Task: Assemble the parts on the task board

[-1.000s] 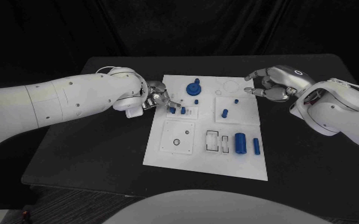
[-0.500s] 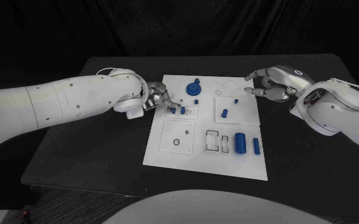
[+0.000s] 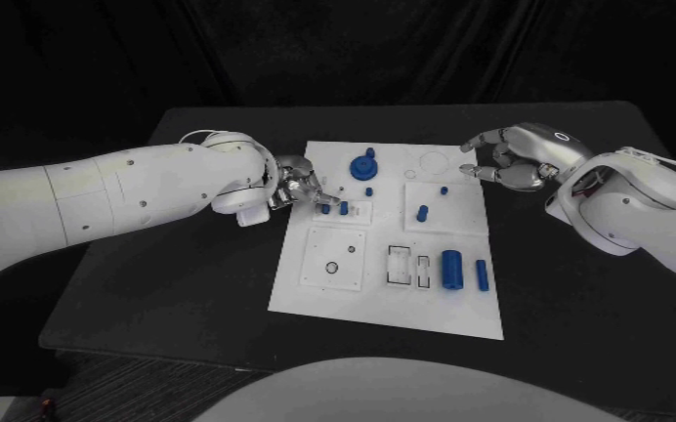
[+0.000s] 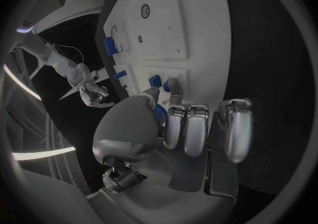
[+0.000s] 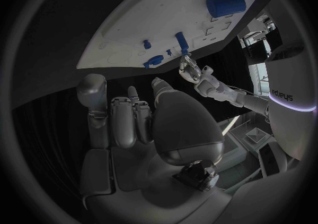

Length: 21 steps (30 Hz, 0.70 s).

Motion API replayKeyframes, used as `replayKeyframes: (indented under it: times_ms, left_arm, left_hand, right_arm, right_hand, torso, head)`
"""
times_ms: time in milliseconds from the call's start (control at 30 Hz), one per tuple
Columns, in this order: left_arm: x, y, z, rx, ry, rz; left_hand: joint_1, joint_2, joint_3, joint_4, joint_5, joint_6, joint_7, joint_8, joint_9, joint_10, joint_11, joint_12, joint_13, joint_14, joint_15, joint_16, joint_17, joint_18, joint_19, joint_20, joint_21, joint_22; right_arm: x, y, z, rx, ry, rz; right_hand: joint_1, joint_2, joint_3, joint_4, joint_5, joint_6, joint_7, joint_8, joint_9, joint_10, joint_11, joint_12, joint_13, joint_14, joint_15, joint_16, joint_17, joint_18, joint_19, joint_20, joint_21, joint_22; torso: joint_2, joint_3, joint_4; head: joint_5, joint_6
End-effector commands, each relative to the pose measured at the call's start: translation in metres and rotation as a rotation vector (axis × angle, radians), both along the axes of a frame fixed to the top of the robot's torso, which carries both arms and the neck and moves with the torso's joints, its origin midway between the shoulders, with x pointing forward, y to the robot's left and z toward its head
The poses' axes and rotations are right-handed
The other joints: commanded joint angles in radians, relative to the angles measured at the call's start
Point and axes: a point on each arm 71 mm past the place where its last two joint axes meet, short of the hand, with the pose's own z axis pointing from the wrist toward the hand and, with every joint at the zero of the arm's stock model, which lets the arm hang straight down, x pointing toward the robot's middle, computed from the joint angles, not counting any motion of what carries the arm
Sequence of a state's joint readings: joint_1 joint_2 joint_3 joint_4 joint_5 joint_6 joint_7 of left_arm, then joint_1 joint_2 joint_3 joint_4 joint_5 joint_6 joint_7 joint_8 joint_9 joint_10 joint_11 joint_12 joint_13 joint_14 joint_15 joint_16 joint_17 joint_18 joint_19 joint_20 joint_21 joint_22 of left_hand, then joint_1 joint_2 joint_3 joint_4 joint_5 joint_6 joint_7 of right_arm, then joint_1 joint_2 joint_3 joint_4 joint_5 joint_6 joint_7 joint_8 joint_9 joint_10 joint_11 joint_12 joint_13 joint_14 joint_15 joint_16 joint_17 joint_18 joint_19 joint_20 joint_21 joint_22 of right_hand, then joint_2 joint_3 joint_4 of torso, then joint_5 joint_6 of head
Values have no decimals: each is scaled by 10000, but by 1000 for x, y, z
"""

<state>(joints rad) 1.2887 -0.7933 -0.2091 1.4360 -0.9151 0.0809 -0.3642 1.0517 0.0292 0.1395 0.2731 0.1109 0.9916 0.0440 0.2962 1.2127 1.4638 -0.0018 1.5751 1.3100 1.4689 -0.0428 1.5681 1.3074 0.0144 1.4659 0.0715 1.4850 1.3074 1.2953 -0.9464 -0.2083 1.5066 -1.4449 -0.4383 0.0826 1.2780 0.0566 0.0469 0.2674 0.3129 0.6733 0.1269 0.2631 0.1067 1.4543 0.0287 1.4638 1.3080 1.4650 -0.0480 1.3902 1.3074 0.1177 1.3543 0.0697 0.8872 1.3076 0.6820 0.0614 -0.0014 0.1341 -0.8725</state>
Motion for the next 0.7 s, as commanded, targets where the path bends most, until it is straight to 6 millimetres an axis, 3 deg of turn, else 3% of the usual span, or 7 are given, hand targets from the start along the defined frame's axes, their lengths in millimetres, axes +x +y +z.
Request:
replayKeyframes:
  times_ms: [33, 233, 267, 367, 533, 600, 700]
  left_arm:
    - [-2, 1, -1, 19, -215, -45]
    - [2, 9, 14, -389, -1696, 187]
    - [3, 10, 19, -419, -1966, 203]
    - [8, 11, 33, -495, -2578, 222]
    - [14, 10, 56, -835, -3537, 162]
    - [16, 7, 63, -1117, -3951, -17]
    - [18, -1, 72, -1655, -4412, -678]
  left_hand:
    - [6, 116, -38, 12, 53, -28, 61, 19, 2, 1070, -71, -43, 2608, 1019, -63, 27, 2634, 107, 265, -61, 20, 2304]
    - [-119, 1, -307, 155, 87, 29, 46, 136, 83, 1070, -88, -43, 2608, 1019, -82, 27, 2634, 87, 331, -79, 88, 2330]
    - [-323, -174, -641, 171, -90, 114, 21, 280, 197, 1070, -114, -43, 2608, 1019, -103, 27, 2634, 60, 425, -97, 185, 2367]
    - [-427, -192, -1130, 173, -455, 168, -56, 648, 538, 1070, -185, -43, 2608, 1019, -174, 27, 2634, 29, 535, -161, 294, 2408]
    - [-480, -150, -1325, 178, -501, 137, -76, 788, 684, 1070, -206, -43, 2608, 1019, -196, 27, 2634, 26, 545, -185, 303, 2411]
    - [-336, -127, -1413, 157, -449, -22, -61, 814, 765, 1070, -197, -43, 2608, 1019, -193, 27, 2634, 36, 513, -191, 268, 2397]
    - [543, 7, -1568, 127, -170, -1023, 206, 484, 727, 1059, 34, -50, 2598, 1019, 0, 27, 2634, 68, 379, -68, 144, 2349]
  right_arm:
    - [0, -1, -1, -12, 34, -178]
    - [-1, -3, 0, 4, -1, -214]
    - [-1, -3, 0, 4, -4, -219]
    - [-1, -3, 0, 7, -11, -222]
    - [-1, -3, 1, 59, -97, -176]
    - [-1, -3, 1, 104, -175, -107]
    - [-2, -2, 3, 213, -375, 57]
  right_hand:
    - [108, -1, 12, -29, 44, 81, 6, -27, -12, -65, -22, -53, 1218, 432, 76, -38, 719, 50, -25, -12, -48, 782]
    - [107, 1, 13, -27, 45, 82, 6, -27, -14, -66, -22, -54, 1216, 433, 76, -36, 721, 52, -27, -12, -57, 780]
    - [107, 1, 13, -27, 45, 82, 6, -27, -14, -66, -22, -54, 1216, 433, 76, -36, 721, 52, -27, -12, -57, 780]
    - [103, 2, 12, -23, 44, 84, 6, -28, -16, -64, -21, -53, 1218, 434, 76, -34, 723, 51, -26, -12, -56, 781]
    - [103, 2, 12, -23, 44, 84, 6, -28, -16, -64, -21, -53, 1218, 434, 76, -34, 723, 51, -26, -12, -56, 781]
    - [98, 1, 10, -18, 43, 85, 6, -28, -18, -66, -21, -55, 1215, 436, 76, -28, 729, 50, -22, -12, -50, 784]
    - [19, -25, -33, 57, 40, 142, -9, -10, -31, -167, -35, -165, 1077, 491, 64, 100, 854, 5, 85, -19, 210, 864]
  torso:
    - [-6, 0, -3]
    - [-4, -2, -1]
    - [-4, -3, -2]
    - [-2, -3, -5]
    - [0, -5, -4]
    - [-1, -5, -3]
    - [-4, -6, -5]
  head:
    - [-25, -1]
    - [-73, -1]
    - [-67, -1]
    - [-57, -1]
    - [-69, -1]
    - [-60, -1]
    - [-44, -1]
